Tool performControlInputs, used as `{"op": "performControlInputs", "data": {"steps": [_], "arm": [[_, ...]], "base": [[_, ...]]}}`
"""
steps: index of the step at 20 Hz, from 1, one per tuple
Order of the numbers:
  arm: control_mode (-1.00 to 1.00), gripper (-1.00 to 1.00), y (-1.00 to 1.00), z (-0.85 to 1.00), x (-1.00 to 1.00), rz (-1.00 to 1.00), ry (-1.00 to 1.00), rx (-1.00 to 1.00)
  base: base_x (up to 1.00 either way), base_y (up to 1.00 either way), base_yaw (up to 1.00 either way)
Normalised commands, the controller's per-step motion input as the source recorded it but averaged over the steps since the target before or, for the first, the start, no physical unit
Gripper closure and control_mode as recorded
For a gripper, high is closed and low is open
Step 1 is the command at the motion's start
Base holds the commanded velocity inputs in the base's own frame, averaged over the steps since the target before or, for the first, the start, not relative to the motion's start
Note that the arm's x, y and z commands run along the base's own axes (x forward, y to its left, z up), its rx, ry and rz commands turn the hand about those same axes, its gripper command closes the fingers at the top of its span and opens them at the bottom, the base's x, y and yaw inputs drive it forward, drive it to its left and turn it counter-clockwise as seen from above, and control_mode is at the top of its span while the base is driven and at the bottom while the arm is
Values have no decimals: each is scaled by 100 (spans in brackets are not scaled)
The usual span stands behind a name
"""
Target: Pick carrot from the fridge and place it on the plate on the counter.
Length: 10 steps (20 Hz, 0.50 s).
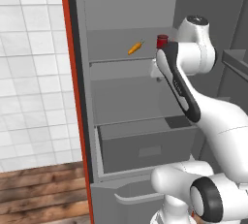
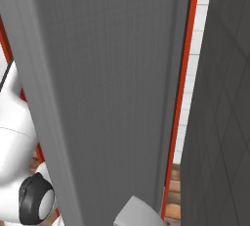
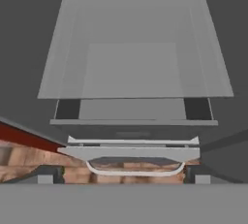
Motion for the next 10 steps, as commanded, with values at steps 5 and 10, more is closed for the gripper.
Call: {"op": "performControlInputs", "data": {"steps": [5, 10], "arm": [[-100, -100, 10, 40, 27, -38, -20, 0], [-100, -100, 36, 30, 72, -36, -13, 1]], "base": [[0, 0, 0], [0, 0, 0]]}}
